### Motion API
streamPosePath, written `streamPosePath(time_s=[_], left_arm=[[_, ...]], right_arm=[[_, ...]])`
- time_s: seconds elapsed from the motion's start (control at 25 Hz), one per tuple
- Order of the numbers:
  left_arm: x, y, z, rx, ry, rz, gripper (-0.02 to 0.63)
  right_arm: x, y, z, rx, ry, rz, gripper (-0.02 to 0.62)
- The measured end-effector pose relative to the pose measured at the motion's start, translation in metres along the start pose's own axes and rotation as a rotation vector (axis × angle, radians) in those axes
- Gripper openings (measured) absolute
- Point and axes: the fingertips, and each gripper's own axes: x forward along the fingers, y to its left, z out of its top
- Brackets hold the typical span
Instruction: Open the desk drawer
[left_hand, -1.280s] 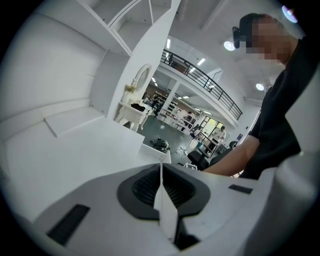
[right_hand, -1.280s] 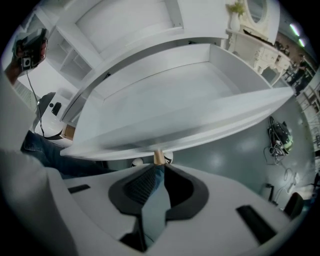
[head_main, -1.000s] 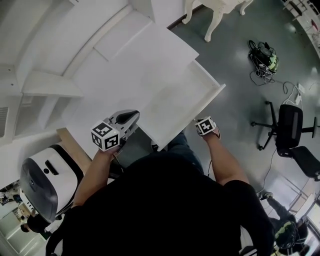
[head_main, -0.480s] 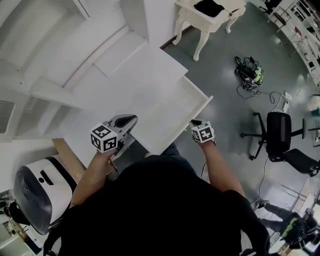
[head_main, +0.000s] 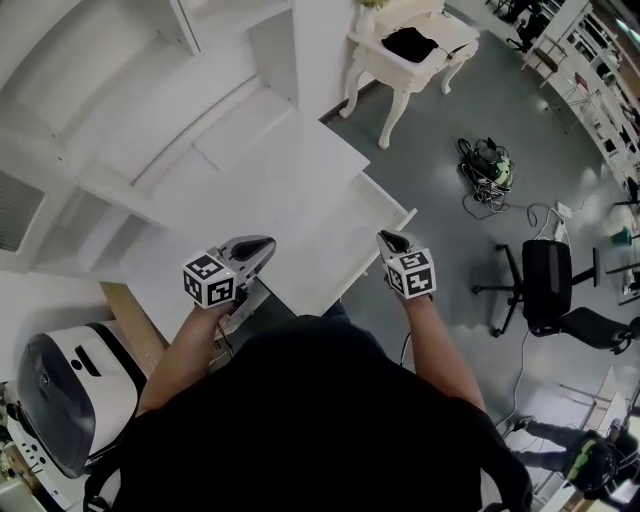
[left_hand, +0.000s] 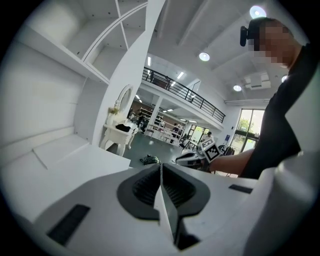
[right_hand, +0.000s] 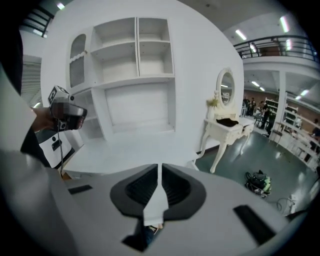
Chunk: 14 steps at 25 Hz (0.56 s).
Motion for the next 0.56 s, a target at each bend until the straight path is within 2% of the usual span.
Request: streamPosePath(time_s=[0.24, 0.56], left_arm=[[-0.012, -0.005, -0.008, -0.002, -0.008, 0.006, 0.021], [-0.024, -0.025, -0.013, 0.012, -0.015, 0.024, 0.021]], right_arm=[[-0.033, 0.017, 0.038, -0.013, -0.127, -0.034, 0.023], [-0.065, 0.026, 0.049, -0.006, -0.200, -0.058, 0.020]])
